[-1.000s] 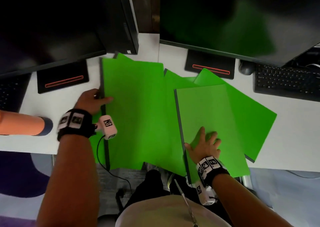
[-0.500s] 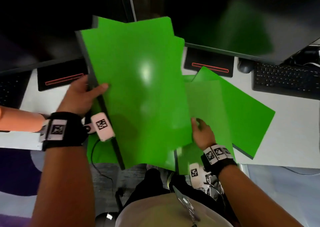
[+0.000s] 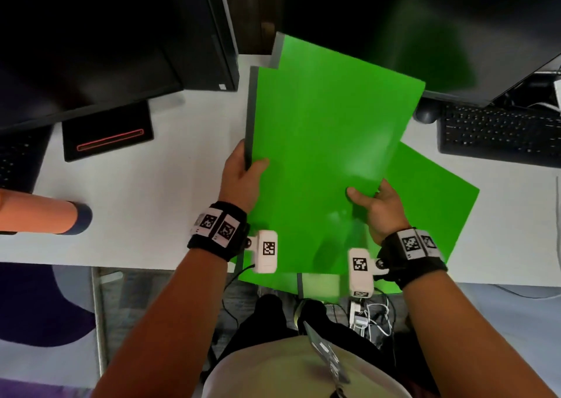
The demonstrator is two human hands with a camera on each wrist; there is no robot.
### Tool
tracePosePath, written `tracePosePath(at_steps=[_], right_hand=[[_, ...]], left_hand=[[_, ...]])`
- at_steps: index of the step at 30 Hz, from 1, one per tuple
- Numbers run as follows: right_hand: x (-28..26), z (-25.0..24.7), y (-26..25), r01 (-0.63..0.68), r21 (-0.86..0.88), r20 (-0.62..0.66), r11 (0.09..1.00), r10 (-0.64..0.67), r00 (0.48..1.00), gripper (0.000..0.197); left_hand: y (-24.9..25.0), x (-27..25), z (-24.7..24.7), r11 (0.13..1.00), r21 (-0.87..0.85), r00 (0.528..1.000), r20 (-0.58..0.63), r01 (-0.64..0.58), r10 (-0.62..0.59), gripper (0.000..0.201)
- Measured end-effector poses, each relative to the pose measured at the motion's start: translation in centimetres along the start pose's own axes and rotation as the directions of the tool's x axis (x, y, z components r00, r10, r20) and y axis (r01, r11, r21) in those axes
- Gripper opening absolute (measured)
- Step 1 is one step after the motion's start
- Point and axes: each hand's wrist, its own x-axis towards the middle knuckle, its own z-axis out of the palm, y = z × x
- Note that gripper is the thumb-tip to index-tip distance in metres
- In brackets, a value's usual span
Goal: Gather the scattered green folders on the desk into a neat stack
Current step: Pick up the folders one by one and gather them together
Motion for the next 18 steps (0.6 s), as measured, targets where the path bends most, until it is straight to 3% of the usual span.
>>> tracePosePath(at_steps=[2,4,6,8,10,12,15,18], right_hand=[[0.2,-1.6,-0.8,0.046,-0.026,0.046,0.999,-0.045,0.998,0.059],[0.9,-3.4,-0.9,0.081,-0.046,0.018,0.996,-0.081,0.997,0.03],[1.8,-5.1,-0.2,0.075,-0.134,-0.051,0.988,-0.083,0.995,0.022],[2.4,-6.4,1.3,-0.017,-0.258,-0.123,0.966,-0.015,0.992,0.014],[3.2,-7.4,3.7,-0.093,-0.334,-0.157,0.938,0.042,0.987,0.023],[3.7,-7.9,6.3,-0.173,-0.354,-0.186,0.919,0.112,0.976,0.033],[3.8,-8.0,8.6,-0.233,-0.403,-0.231,0.885,0.148,0.962,0.029],[3.6,-7.9,8.6,-0.22,-0.431,-0.23,0.875,0.13,0.964,0.03]], left_hand=[[-0.3,0.0,0.5,0.995,-0.012,0.995,0.029,0.095,-0.094,0.042],[-2.0,1.0,0.2,0.965,0.179,0.977,0.056,0.191,-0.204,0.058],[-4.8,2.1,-0.3,0.85,0.474,0.964,0.008,0.23,-0.265,0.054],[-7.6,2.5,-0.7,0.692,0.637,0.935,-0.152,0.34,-0.319,0.062],[-9.5,2.0,-0.4,0.61,0.681,0.91,-0.235,0.405,-0.341,0.074],[-10.5,1.3,0.1,0.538,0.749,0.917,-0.254,0.387,-0.306,0.082],[-10.8,1.1,0.6,0.43,0.823,0.923,-0.281,0.372,-0.262,0.095],[-10.9,1.7,0.5,0.374,0.857,0.926,-0.268,0.355,-0.264,0.101]])
